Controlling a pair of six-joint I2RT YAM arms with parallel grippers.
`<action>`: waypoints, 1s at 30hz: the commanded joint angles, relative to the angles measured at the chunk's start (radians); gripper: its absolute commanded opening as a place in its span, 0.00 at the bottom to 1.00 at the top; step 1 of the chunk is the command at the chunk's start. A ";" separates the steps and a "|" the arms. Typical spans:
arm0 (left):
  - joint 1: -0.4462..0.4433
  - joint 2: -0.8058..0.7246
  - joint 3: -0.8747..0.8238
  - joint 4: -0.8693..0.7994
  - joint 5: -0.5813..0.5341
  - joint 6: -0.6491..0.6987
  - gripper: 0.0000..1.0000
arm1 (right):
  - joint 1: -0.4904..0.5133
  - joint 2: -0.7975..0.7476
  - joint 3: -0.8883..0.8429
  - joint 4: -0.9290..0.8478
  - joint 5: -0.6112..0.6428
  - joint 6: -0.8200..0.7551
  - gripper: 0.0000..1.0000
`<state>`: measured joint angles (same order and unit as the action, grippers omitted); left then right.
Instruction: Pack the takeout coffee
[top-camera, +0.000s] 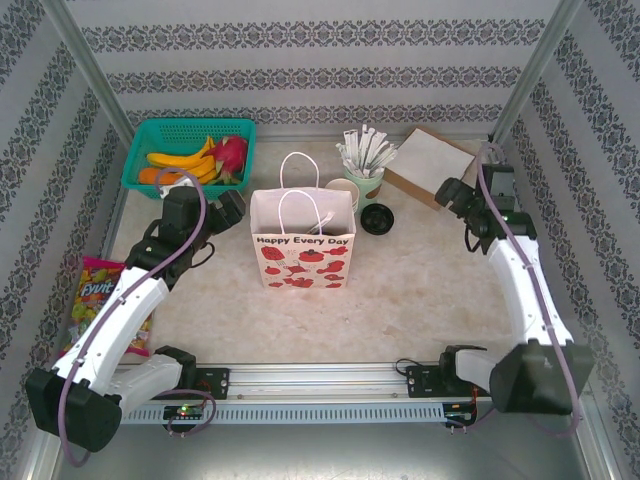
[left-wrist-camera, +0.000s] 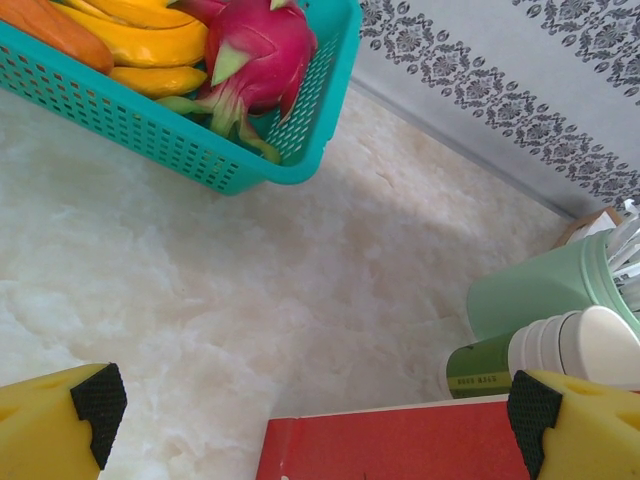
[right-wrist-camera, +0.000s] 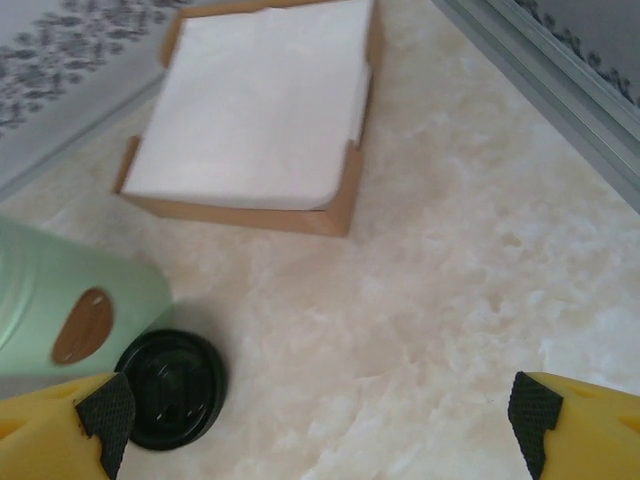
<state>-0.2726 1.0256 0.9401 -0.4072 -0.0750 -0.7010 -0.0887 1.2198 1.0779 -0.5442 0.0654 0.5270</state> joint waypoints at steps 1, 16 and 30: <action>0.011 -0.025 -0.022 0.053 -0.003 -0.017 1.00 | -0.047 0.094 0.028 0.035 -0.032 0.029 0.95; 0.015 -0.013 -0.029 0.001 -0.036 -0.060 1.00 | -0.053 0.683 0.454 -0.017 -0.079 0.189 0.65; 0.018 0.043 -0.015 -0.008 -0.074 -0.110 1.00 | -0.051 0.828 0.510 -0.001 -0.002 0.280 0.38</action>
<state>-0.2726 1.0496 0.9012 -0.4038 -0.1181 -0.7765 -0.1478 2.0361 1.5627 -0.5388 0.0372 0.7765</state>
